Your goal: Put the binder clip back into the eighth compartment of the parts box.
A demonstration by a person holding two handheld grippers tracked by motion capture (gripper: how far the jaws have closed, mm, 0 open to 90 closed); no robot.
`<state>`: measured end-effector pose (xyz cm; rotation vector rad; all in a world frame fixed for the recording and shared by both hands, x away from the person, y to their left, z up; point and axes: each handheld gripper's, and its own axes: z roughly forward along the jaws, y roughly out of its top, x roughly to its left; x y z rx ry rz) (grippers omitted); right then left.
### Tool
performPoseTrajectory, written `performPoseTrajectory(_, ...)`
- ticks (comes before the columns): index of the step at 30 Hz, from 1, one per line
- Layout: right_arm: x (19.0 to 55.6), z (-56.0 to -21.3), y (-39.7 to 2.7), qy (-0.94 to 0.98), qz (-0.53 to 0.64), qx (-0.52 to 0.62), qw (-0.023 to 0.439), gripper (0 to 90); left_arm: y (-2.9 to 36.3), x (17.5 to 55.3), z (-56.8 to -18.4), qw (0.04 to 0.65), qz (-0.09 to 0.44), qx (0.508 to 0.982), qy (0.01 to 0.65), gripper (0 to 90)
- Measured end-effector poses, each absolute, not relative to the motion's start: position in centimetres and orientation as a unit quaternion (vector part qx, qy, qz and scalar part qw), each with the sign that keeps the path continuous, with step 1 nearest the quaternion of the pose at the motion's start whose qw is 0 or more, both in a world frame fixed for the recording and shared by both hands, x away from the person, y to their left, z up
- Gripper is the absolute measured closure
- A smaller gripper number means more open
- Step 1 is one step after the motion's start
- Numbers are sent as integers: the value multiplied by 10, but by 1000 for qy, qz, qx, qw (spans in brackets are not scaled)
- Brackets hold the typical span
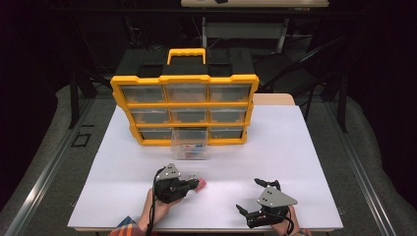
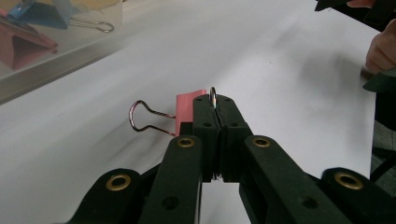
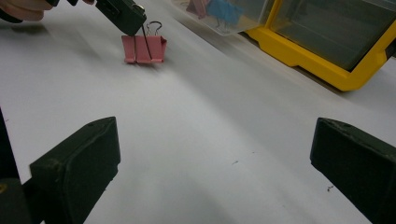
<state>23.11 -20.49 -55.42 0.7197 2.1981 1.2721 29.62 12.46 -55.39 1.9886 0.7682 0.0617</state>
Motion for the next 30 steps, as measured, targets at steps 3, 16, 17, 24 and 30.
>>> performPoseTrajectory(3,231,-554,-205,807,467,264,248,9,125,295,-551,487,28,817,308,883)
performPoseTrajectory(16,231,-554,-205,804,471,264,249,9,136,295,-542,481,63,822,298,883)
performPoseTrajectory(17,231,-554,-205,804,471,264,249,9,136,294,-542,482,65,821,300,883)
performPoseTrajectory(24,230,-554,-205,804,470,266,251,9,144,294,-538,473,92,822,303,883)
performPoseTrajectory(30,230,-553,-205,803,470,265,252,9,154,296,-534,469,108,820,310,883)
